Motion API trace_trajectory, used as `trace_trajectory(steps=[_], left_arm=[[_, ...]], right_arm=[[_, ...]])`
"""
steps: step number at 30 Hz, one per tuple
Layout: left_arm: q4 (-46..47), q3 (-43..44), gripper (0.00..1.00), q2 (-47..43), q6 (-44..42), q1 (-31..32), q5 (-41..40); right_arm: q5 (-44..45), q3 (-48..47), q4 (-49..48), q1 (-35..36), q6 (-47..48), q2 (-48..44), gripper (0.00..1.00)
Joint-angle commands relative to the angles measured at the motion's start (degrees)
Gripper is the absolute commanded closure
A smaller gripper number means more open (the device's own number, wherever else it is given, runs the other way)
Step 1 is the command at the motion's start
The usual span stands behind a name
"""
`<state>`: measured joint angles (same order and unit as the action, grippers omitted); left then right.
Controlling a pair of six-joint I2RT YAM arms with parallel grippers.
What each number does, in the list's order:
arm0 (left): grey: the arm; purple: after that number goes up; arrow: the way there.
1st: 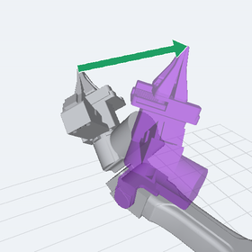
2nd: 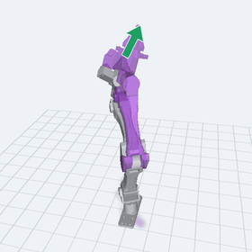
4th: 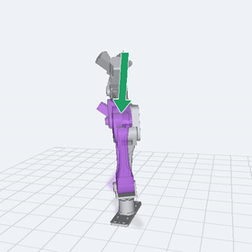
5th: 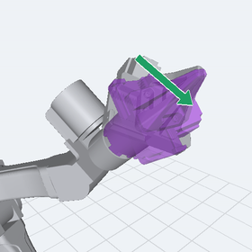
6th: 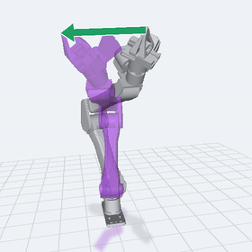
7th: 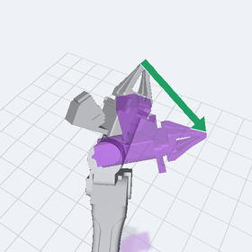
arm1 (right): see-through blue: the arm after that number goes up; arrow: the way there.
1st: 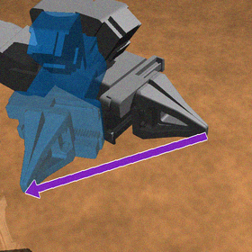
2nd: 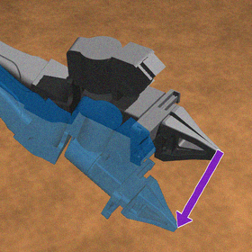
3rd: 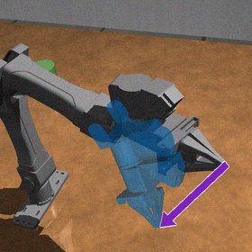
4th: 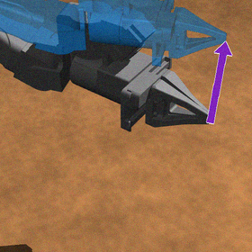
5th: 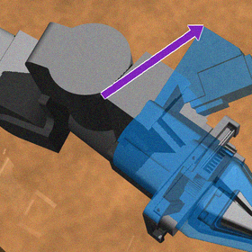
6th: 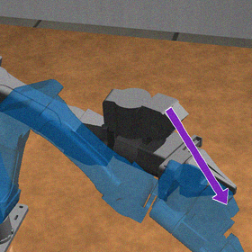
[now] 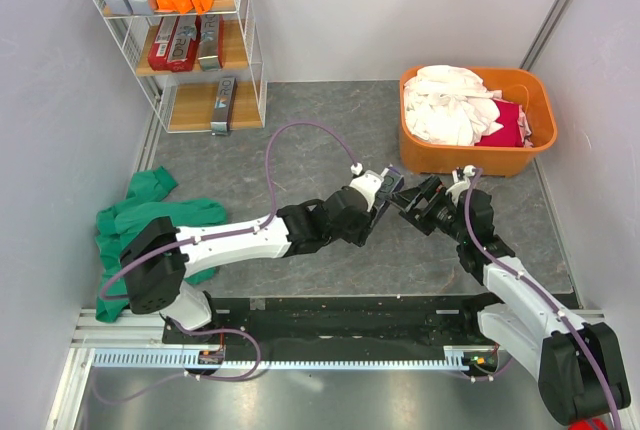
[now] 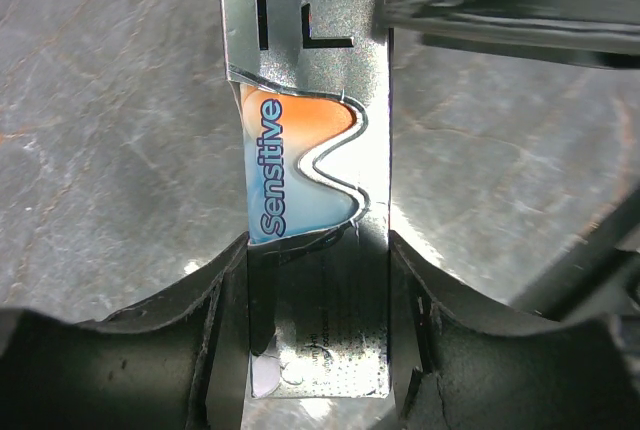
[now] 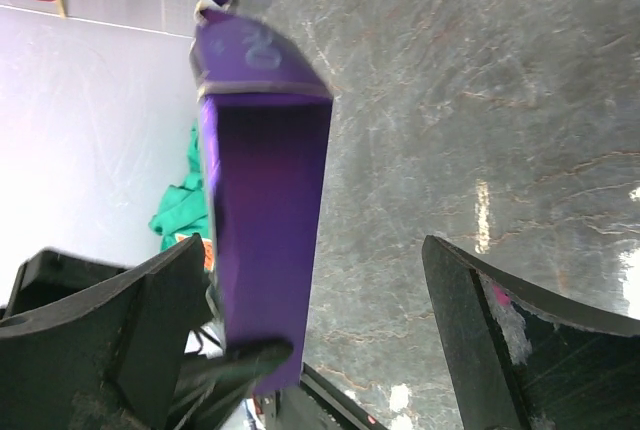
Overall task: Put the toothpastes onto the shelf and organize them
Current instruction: Pick up the toothpaste from the center of the board.
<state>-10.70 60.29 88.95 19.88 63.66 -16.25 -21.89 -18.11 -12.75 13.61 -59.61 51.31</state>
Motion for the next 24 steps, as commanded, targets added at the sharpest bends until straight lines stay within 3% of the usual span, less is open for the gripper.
trace_trajectory(steps=[1,9,17,20,21,23,24], left_arm=[[2.3,0.2,0.62,-3.5,0.5,2.7,0.5],[2.8,1.1,0.61,-1.9,0.1,5.4,1.9],[3.7,0.0,0.56,-2.9,-0.3,5.6,0.8],[3.6,-0.1,0.48,-3.0,-0.4,5.4,0.1],[3.6,-0.1,0.36,-3.0,-0.3,5.5,-0.4],[3.6,-0.2,0.22,-3.3,0.1,5.4,-1.3],[3.4,-0.3,0.11,-3.4,0.5,5.4,-2.5]], right_arm=[[-1.1,1.1,-5.1,-0.2,-1.5,-0.9,0.02],[-2.3,1.9,-8.3,-0.3,-2.6,-1.7,0.11],[-3.7,3.0,-11.9,-0.2,-3.7,-3.1,0.57],[-3.8,3.0,-12.4,-0.3,-3.8,-3.2,0.65],[-3.9,3.0,-12.6,-0.2,-3.8,-3.3,0.66],[-4.1,3.0,-12.7,-0.2,-3.8,-3.4,0.69],[-4.2,2.9,-12.8,-0.2,-3.8,-3.4,0.69]])
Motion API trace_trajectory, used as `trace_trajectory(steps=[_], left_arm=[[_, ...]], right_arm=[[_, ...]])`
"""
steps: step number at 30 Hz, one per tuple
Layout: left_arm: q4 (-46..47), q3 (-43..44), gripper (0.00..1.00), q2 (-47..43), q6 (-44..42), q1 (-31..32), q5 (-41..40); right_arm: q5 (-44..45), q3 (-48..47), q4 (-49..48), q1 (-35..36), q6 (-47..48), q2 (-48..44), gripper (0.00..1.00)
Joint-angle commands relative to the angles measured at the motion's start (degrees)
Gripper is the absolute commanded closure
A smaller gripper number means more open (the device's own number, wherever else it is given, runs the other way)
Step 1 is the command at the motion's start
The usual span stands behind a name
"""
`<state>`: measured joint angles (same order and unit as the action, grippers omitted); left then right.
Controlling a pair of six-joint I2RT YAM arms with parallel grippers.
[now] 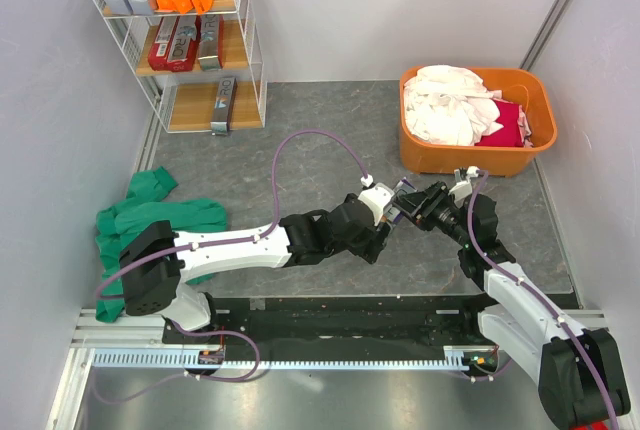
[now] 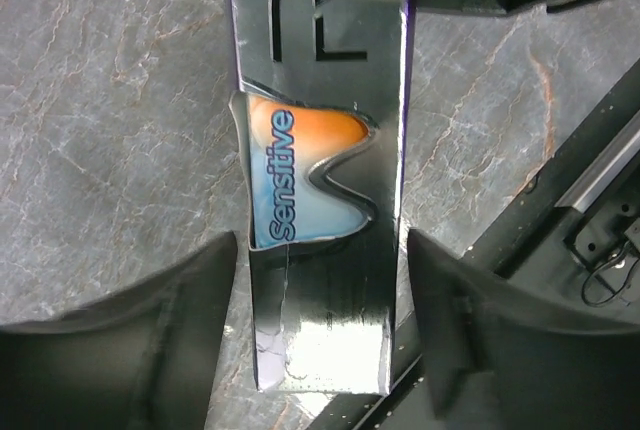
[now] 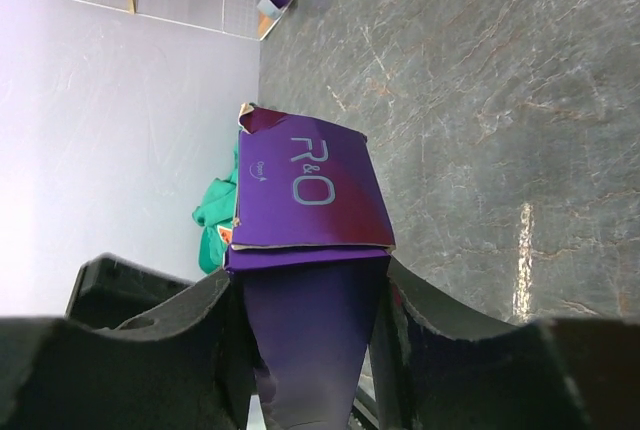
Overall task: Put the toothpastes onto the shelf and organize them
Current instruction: Pick up the toothpaste from the center of the board.
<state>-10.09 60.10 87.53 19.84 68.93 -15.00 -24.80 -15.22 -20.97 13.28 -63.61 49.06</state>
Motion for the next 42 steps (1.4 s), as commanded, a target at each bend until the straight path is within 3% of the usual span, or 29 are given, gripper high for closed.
trace_trajectory(steps=[1,3,7,11,15,19,20,22,23,28,29,33,36,42], left_arm=[[2.8,0.0,0.06,-2.3,0.6,0.2,-4.3],[2.7,0.5,0.0,-3.0,0.8,0.0,-5.6],[2.4,1.9,0.0,-4.6,1.6,-1.2,-4.6],[3.3,2.3,0.0,-6.8,4.8,-7.3,3.3],[8.7,-1.3,0.0,-9.4,10.8,-14.7,18.4],[21.9,-9.4,0.0,-11.1,21.9,-24.0,34.0],[30.6,-11.8,0.0,-11.0,28.3,-27.9,40.3],[41.2,-19.2,0.0,-10.0,34.6,-32.6,45.0],[51.8,-23.5,0.0,-9.2,40.7,-33.6,48.2],[75.1,-29.5,0.0,-0.6,54.2,-35.0,54.7],[83.1,-29.9,0.0,0.6,56.2,-35.0,55.3],[100.2,-31.1,0.0,6.9,63.8,-34.9,56.0],[105.3,-30.9,0.0,9.2,66.6,-34.6,55.6],[105.3,-29.1,0.0,10.0,66.2,-32.7,55.5]], right_arm=[[-1.3,0.1,-4.7,0.1,0.2,-1.2,0.69],[-1.4,0.0,-4.8,0.1,0.3,-1.3,0.7],[-1.5,-0.3,-4.8,0.0,0.6,-1.6,0.69],[-1.7,-1.5,-3.4,0.0,1.4,-1.9,0.69],[-1.3,-2.4,-2.8,0.1,1.6,-3.5,0.68],[-0.2,-3.8,-1.5,0.1,2.3,-5.5,0.68],[1.0,-4.5,-0.9,0.1,2.5,-6.2,0.68],[2.4,-5.4,-0.1,0.1,2.7,-8.3,0.68],[4.1,-5.8,0.8,0.0,3.0,-9.1,0.68],[7.9,-8.7,2.9,0.1,3.6,-11.5,0.67],[8.7,-9.1,2.9,0.1,3.5,-11.4,0.67],[11.4,-10.8,2.4,0.1,2.9,-11.3,0.67],[13.4,-11.3,1.6,0.1,2.6,-11.4,0.67],[14.6,-12.1,-0.3,0.1,1.2,-10.3,0.66]])
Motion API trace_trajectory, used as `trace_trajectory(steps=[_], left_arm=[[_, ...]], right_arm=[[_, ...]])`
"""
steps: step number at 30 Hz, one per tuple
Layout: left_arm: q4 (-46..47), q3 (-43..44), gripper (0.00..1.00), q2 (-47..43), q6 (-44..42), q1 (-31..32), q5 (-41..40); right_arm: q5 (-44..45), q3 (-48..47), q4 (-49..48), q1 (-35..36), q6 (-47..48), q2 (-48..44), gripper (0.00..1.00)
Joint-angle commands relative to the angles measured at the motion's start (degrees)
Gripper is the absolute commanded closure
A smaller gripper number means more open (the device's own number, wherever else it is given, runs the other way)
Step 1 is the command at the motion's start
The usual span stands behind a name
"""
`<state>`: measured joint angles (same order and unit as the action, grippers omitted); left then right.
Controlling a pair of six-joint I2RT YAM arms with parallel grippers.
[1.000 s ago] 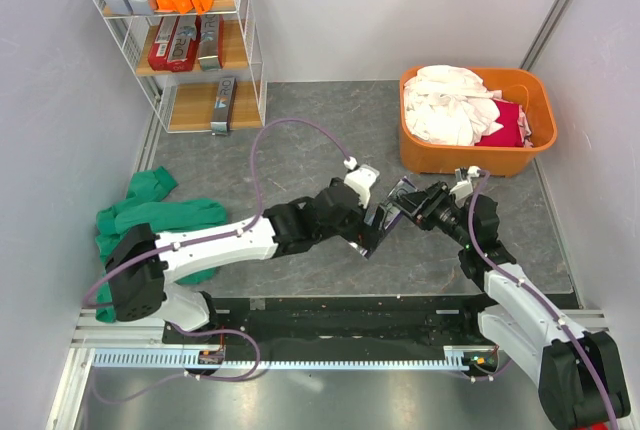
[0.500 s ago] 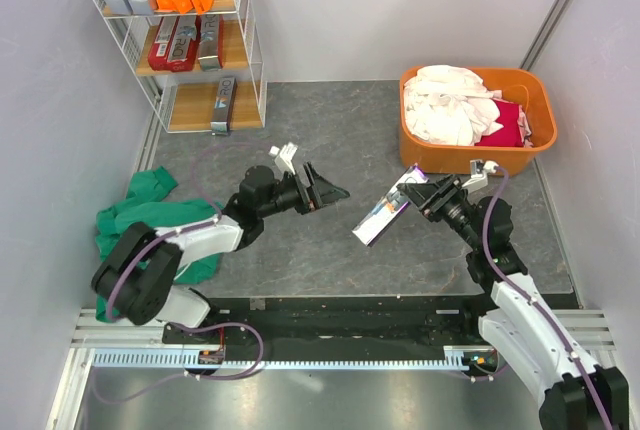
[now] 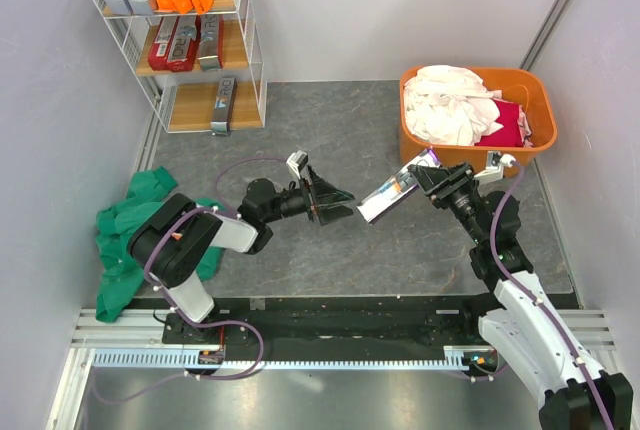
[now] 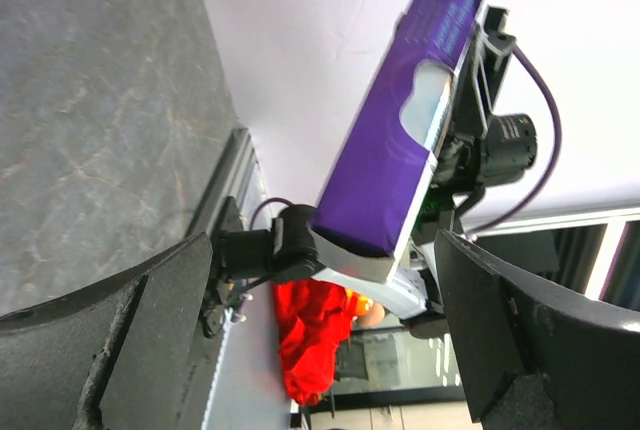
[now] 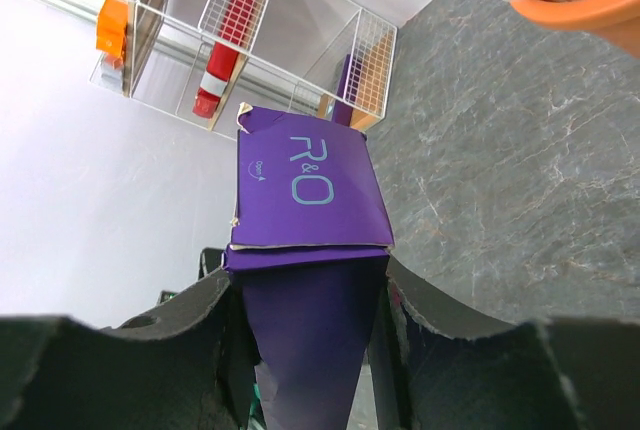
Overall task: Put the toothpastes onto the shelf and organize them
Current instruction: Pick up the toothpaste from the center of the board.
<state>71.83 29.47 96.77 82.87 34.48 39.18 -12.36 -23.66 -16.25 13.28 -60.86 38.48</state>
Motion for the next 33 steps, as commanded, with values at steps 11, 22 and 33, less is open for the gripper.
trace_trajectory(steps=[11,22,33], left_arm=[[23.4,7.2,0.16,5.9,3.0,7.7,-1.7],[23.3,8.4,0.48,4.4,1.6,9.5,-6.3],[23.3,7.1,0.62,3.7,1.2,8.9,-7.1]], right_arm=[[2.2,-3.3,-8.4,0.0,-4.7,2.0,0.66],[2.4,-0.3,-10.6,0.1,-8.6,2.1,0.66],[0.9,1.1,-9.9,0.0,-8.7,3.9,0.46]])
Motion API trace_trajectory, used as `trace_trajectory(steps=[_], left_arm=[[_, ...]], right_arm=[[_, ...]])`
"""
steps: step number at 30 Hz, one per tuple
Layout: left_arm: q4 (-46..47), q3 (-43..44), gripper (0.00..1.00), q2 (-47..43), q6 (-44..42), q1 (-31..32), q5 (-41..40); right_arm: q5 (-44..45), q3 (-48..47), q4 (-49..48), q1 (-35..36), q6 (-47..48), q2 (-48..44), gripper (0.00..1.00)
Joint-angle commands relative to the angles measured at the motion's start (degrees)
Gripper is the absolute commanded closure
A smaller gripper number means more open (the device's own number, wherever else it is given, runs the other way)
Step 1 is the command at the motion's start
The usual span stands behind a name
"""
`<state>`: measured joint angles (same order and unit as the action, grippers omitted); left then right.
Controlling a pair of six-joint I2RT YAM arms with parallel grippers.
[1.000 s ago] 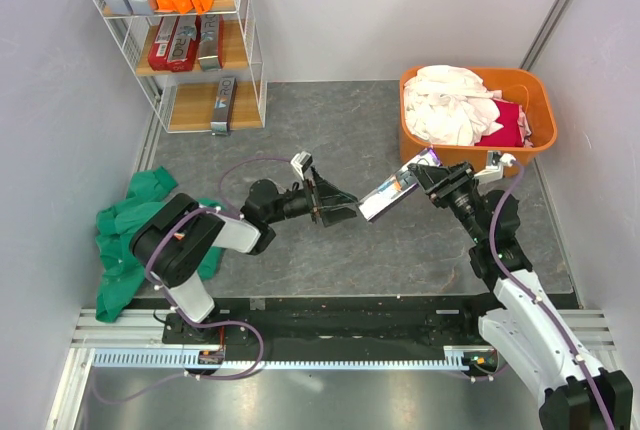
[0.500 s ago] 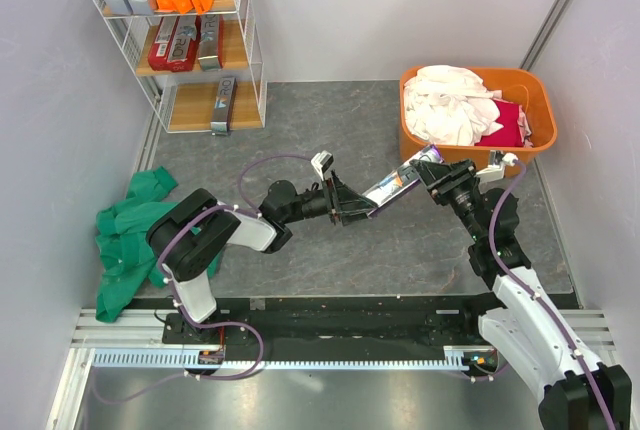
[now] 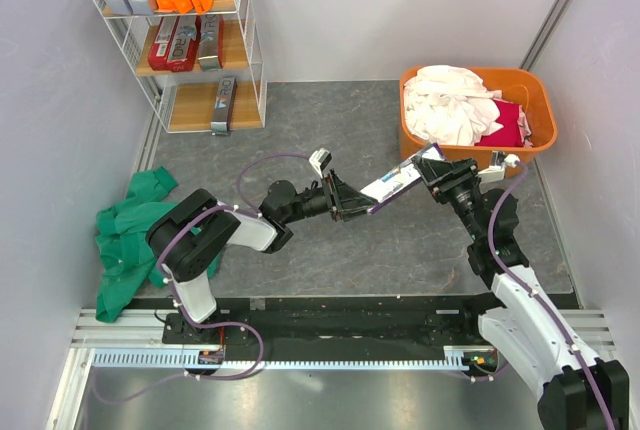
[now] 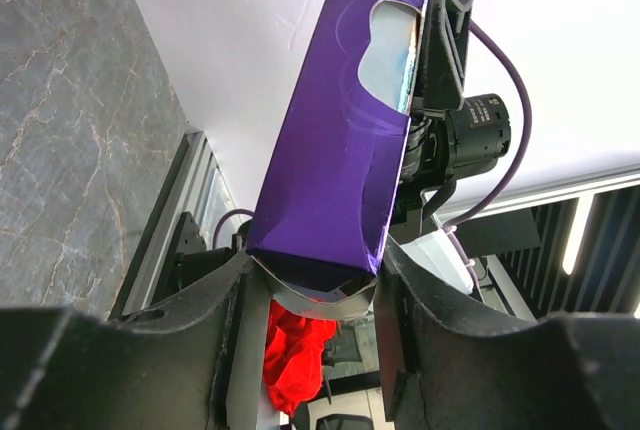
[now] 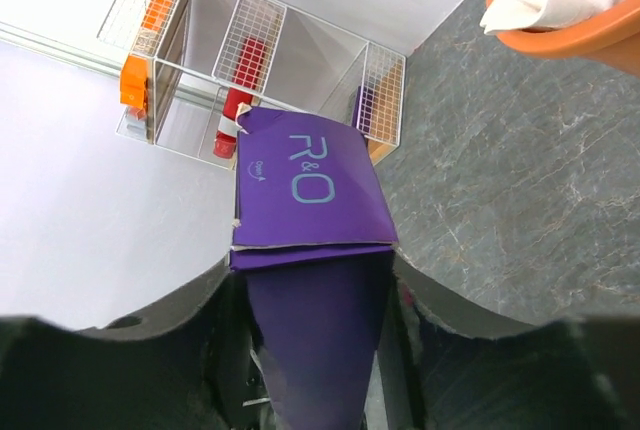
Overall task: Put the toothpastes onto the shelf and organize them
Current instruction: Pick up the toothpaste from the center of the board.
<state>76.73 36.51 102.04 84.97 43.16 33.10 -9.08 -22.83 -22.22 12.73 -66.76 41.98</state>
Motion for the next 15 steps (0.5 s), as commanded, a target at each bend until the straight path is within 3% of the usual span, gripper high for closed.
trace_trajectory(steps=[1,5,9,12,15], left_arm=[[18.5,-0.3,0.62,-1.8,-0.8,-0.1,-0.9],[18.5,-2.8,0.63,-3.0,-0.9,-2.3,-0.8],[18.5,-5.4,0.64,-4.7,-0.9,-5.1,-0.2],[18.5,-7.7,0.64,-6.1,-0.9,-7.5,0.3],[18.5,-10.0,0.64,-7.7,-0.9,-10.1,0.9]], right_arm=[[-2.3,0.3,-3.6,0.6,-2.7,0.6,0.41],[-3.3,1.1,-3.6,0.6,-2.6,1.7,0.28],[-4.2,1.4,-3.6,0.6,-2.1,3.1,0.09],[-4.8,1.4,-3.3,0.6,-1.9,4.2,0.02],[-5.5,1.4,-3.1,0.6,-1.8,5.3,0.02]])
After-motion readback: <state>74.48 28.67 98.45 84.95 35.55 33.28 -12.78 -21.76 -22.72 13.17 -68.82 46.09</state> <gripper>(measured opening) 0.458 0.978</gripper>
